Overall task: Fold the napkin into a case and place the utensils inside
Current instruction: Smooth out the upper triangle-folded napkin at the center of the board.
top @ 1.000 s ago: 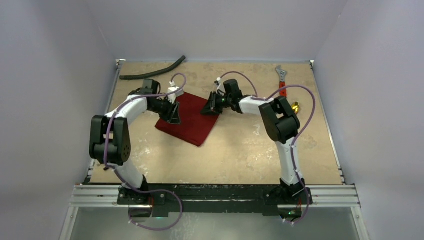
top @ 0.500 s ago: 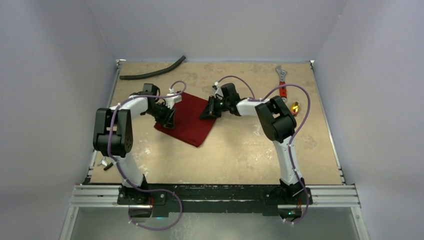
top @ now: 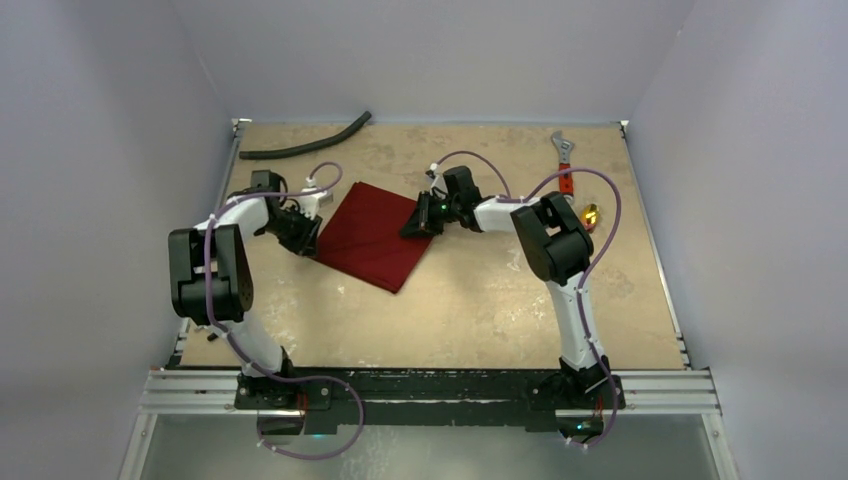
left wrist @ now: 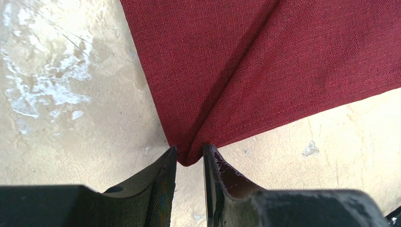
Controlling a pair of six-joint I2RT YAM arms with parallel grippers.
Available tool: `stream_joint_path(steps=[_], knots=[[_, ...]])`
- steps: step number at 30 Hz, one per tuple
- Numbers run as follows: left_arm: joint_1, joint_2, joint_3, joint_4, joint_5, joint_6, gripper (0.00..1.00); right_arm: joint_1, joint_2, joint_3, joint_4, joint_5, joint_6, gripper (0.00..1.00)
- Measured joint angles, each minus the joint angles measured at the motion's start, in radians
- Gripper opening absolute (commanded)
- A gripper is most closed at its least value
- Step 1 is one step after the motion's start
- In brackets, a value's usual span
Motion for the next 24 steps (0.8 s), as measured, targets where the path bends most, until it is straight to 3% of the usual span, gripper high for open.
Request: stream_joint_path(steps=[8, 17, 24], knots=[[0.002, -0.018, -0.011, -0.019, -0.002, 0.001, 0.28, -0.003, 0.0, 0.0, 0.005, -0.002, -0.007, 0.25], [0.002, -0.096, 0.126, -0.164, 0.055, 0.005, 0.39, -0.013, -0.014, 0.034, -0.032, -0.007, -0.019, 0.45], [0.002, -0.115, 0.099, -0.059, 0.092, -0.061, 0.39, -0.049, -0.072, 0.051, -0.091, 0.001, -0.043, 0.51]])
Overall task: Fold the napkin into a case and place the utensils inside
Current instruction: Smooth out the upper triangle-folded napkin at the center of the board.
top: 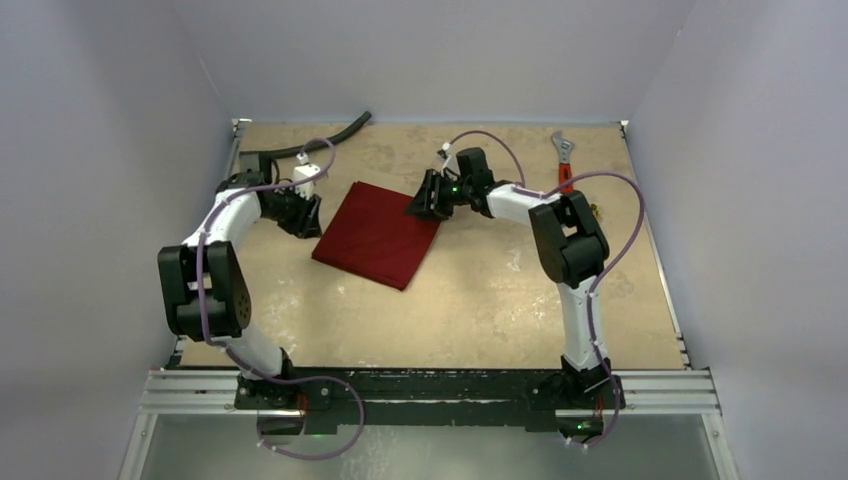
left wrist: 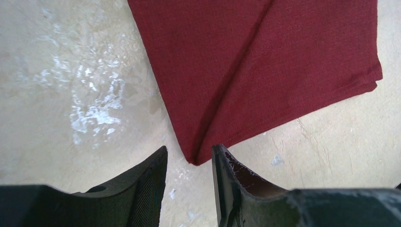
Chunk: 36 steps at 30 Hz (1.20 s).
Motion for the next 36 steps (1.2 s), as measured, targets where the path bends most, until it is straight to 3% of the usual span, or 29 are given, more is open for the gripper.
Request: stream_joint_path(steps=[8, 19, 22, 25, 31, 36], knots=[[-0.01, 0.105, -0.098, 0.15, 0.014, -0.053, 0.36, -0.082, -0.051, -0.024, 0.0, 0.0, -0.012, 0.43], [-0.027, 0.116, -0.18, 0.237, 0.016, -0.056, 0.29, -0.137, 0.064, 0.018, -0.03, -0.013, -0.02, 0.38], [-0.027, 0.116, -0.187, 0.248, 0.024, -0.055, 0.29, -0.138, 0.069, 0.046, -0.044, 0.008, -0.027, 0.38], [-0.028, 0.116, -0.191, 0.249, 0.045, -0.05, 0.3, -0.138, 0.072, 0.069, -0.073, 0.034, -0.034, 0.47], [-0.04, 0.093, -0.192, 0.181, 0.06, -0.042, 0.48, -0.122, 0.028, 0.094, -0.122, 0.135, -0.122, 0.67], [-0.036, -0.021, -0.13, 0.066, 0.017, -0.028, 0.74, -0.018, -0.198, 0.005, -0.156, 0.307, -0.302, 0.82]])
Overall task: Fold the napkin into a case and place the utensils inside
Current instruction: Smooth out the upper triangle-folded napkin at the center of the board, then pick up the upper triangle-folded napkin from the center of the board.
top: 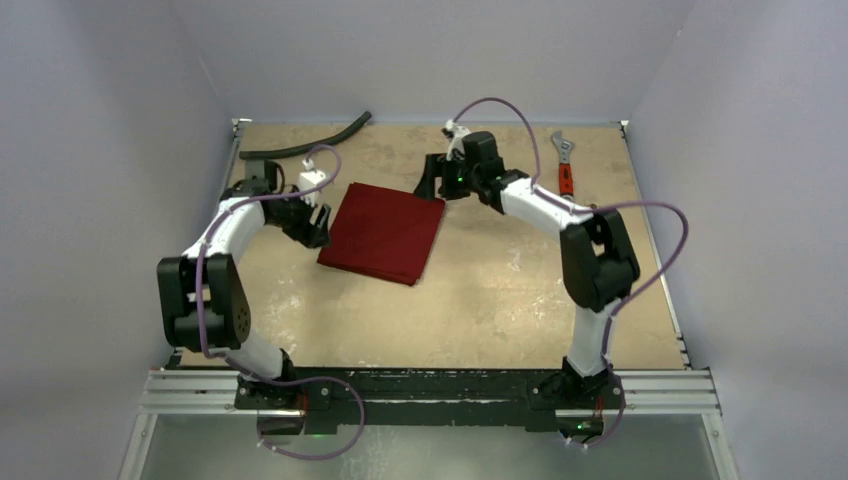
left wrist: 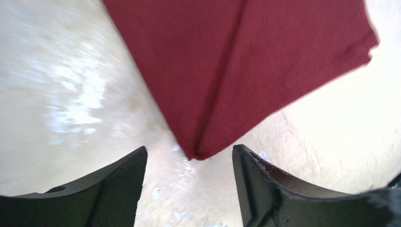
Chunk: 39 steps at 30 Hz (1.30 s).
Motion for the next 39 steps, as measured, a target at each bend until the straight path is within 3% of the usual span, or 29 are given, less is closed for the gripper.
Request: stream_joint_path(steps=[3, 6, 10, 14, 18, 22, 26, 34, 39], knots=[[0.007, -0.103, 0.093, -0.013, -0.028, 0.007, 0.88, 0.131, -0.179, -0.119, 0.042, 0.104, -0.144, 0.98], [0.014, -0.205, 0.137, 0.039, -0.051, 0.003, 0.95, 0.28, -0.378, -0.332, 0.143, 0.181, -0.338, 0.99], [0.018, -0.291, 0.134, 0.113, -0.031, 0.038, 0.94, 0.334, -0.491, -0.494, 0.189, 0.19, -0.511, 0.99], [0.018, -0.267, 0.101, 0.027, 0.066, 0.282, 0.89, 0.338, -0.487, -0.559, 0.202, 0.221, -0.631, 0.98], [0.018, -0.233, -0.049, -0.062, 0.113, 0.563, 0.92, 0.393, -0.487, -0.603, 0.212, 0.238, -0.73, 0.98], [0.017, -0.278, -0.251, -0.069, 0.142, 0.799, 0.93, 0.436, -0.47, -0.626, 0.239, 0.244, -0.813, 0.98], [0.004, -0.325, -0.34, -0.053, 0.141, 0.998, 0.92, 0.465, -0.41, -0.634, 0.292, 0.271, -0.881, 0.97], [0.002, -0.341, -0.468, 0.076, 0.114, 1.287, 0.78, 0.497, -0.316, -0.662, 0.35, 0.296, -0.949, 0.95], [-0.03, -0.33, -0.49, 0.145, 0.077, 1.361, 0.69, 0.503, -0.272, -0.668, 0.391, 0.316, -0.956, 0.93]])
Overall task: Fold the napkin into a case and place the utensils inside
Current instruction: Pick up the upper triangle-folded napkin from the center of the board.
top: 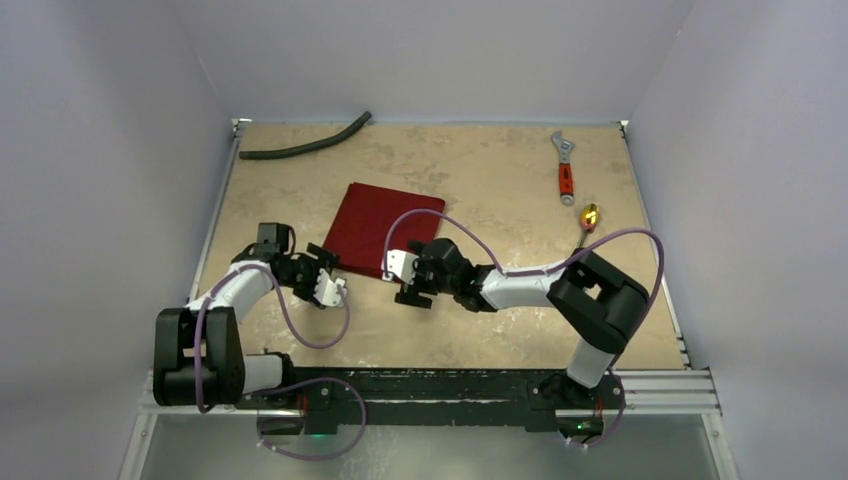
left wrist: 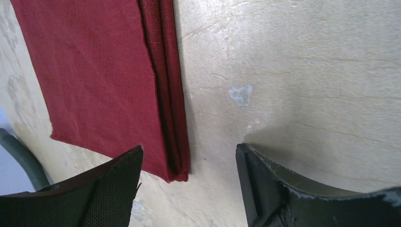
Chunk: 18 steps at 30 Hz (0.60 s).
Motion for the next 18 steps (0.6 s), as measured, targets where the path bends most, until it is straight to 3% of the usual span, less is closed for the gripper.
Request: stream_joint_path(steps=[15, 18], knots=[[-0.113, 0.08, -0.004, 0.242, -0.118, -0.08, 0.56, 0.001, 0.066, 0.066, 0.006, 0.05, -0.003, 0.76], [-0.132, 0.118, 0.011, 0.29, -0.142, -0.117, 0.37, 0.001, 0.067, 0.079, -0.023, 0.049, -0.003, 0.72]])
